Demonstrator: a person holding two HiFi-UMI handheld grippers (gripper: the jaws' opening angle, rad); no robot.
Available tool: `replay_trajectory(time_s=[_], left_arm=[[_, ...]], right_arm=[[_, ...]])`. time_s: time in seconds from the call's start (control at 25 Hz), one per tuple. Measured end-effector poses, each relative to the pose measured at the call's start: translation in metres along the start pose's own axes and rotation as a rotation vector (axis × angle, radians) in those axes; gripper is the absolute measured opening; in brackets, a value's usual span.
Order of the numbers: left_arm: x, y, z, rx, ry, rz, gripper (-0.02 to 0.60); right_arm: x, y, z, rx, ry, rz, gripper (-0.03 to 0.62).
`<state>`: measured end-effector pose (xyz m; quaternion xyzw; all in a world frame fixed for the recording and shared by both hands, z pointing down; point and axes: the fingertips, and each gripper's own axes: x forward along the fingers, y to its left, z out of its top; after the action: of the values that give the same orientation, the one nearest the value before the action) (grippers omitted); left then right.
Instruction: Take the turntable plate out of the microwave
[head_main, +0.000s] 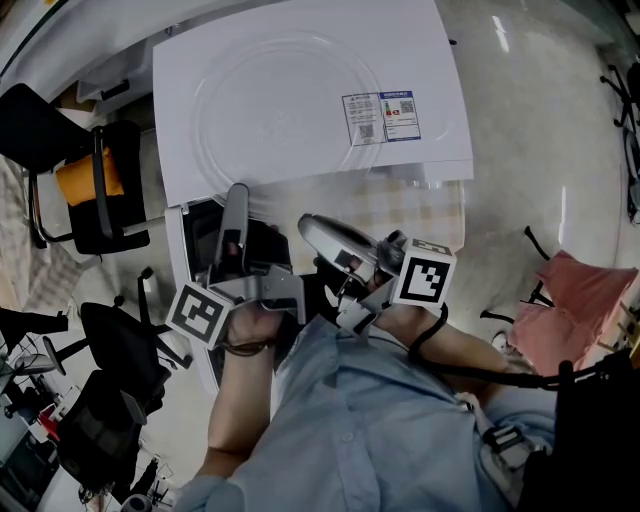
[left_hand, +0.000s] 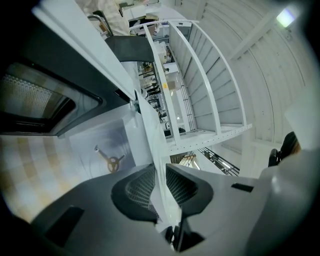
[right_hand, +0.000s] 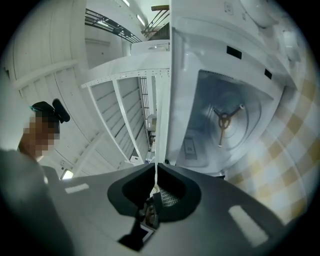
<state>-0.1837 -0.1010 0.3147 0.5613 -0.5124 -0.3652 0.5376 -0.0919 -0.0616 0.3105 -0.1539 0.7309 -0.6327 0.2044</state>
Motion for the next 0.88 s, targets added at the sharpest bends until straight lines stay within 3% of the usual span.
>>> replay_trajectory(time_s=[0.4, 0.72, 0.8, 0.88], left_arm=[[0.004, 0.002, -0.008, -0.002, 0.035, 0.01, 0.071], [-0.015, -0.001, -0.018, 0.017, 0.055, 0.004, 0.071], [-0.026, -0.004, -0.021, 0.084, 0.059, 0.009, 0.071], [-0.039, -0.011, -0.024, 0.23, 0.062, 0.015, 0.071]], right_arm=[[0.014, -0.006, 0.027, -0.008, -0.065, 0.028, 0.017], [0.008, -0.005, 0.025, -0.044, -0.044, 0.022, 0.018], [0.002, -0.003, 0.021, -0.064, -0.018, 0.008, 0.018], [-0.007, 0.0, 0.015, -0.097, 0.02, -0.008, 0.018]])
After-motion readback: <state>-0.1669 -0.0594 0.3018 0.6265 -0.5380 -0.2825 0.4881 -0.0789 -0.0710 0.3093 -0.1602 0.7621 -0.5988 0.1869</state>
